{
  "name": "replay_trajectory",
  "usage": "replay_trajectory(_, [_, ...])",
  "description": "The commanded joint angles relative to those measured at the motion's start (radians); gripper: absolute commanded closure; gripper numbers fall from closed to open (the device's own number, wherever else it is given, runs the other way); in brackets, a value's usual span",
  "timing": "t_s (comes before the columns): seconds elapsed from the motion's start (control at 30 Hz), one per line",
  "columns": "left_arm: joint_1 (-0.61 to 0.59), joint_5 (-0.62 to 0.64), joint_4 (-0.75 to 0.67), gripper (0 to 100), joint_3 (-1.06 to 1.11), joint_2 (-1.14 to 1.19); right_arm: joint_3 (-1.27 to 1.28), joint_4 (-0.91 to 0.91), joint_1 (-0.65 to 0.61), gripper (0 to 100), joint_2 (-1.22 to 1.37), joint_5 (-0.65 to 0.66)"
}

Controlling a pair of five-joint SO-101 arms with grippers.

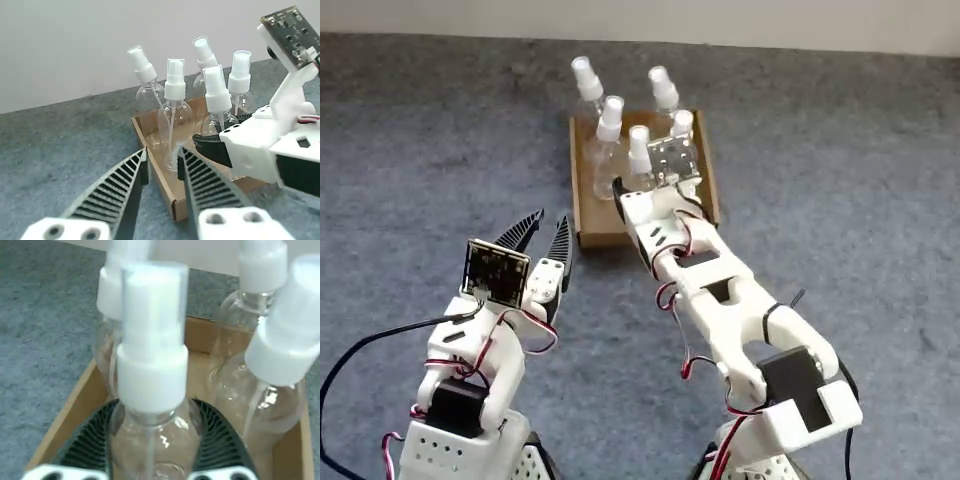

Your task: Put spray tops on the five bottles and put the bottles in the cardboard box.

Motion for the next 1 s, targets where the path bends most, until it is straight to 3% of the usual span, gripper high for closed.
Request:
replay_trajectory(0.0, [-0.007,-0.005,-0.021,93,-0.012,-0.004,-0.019,-0.012,-0.005,99.5,0.002,0.012])
replay_trajectory(0.17, [-0.007,-0.005,-0.021,93,-0.012,-0.004,-0.021,-0.008,-0.005,98.6,-0.002,0.012])
replay_trajectory(0.4, [-0.007,-0.005,-0.023,93,-0.012,-0.004,-0.019,-0.008,-0.007,85.1,-0.002,0.012])
replay_trajectory(0.97, [-0.005,-0.049,-0.026,93,-0.010,-0.004,-0.022,-0.012,-0.005,82.0,-0.004,0.014])
